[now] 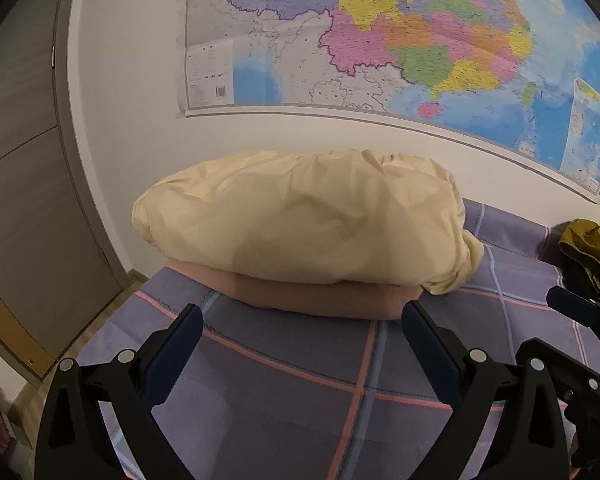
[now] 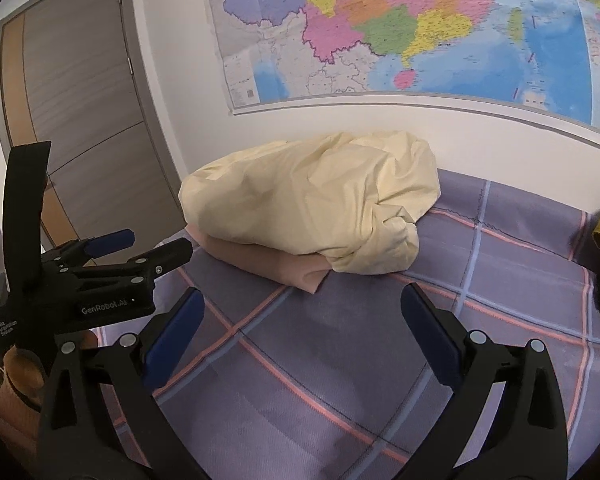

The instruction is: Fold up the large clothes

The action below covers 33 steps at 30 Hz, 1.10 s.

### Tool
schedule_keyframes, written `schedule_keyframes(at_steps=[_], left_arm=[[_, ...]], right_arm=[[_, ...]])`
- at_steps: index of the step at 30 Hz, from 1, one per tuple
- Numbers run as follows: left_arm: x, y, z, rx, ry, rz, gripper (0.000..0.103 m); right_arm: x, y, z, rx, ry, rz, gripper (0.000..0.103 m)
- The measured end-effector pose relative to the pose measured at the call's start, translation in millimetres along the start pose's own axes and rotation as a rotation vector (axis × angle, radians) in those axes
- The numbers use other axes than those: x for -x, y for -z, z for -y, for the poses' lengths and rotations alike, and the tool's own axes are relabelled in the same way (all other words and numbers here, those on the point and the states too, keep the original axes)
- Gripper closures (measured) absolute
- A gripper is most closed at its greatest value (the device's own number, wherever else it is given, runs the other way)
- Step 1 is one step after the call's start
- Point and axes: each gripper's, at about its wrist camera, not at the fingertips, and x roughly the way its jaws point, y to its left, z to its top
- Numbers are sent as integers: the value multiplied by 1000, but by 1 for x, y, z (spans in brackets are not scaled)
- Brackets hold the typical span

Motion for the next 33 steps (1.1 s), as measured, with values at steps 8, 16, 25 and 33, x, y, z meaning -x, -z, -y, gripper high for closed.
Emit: schedule_keyframes(at_steps=[8,16,25,33], left_arm=[[11,10,6,-1,-16,-5,7],[18,17,8,3,-30,-6,7],[21,21,6,4,-42,-6,7],[21,21,6,5,-39,-5,7]], right_arm=[[12,6,-4,7,-15,4,6],[18,10,-7,10,-20,4,6],[19,14,-12,17,-27,-4,6],[22,14,-13,13,-29,3,6]])
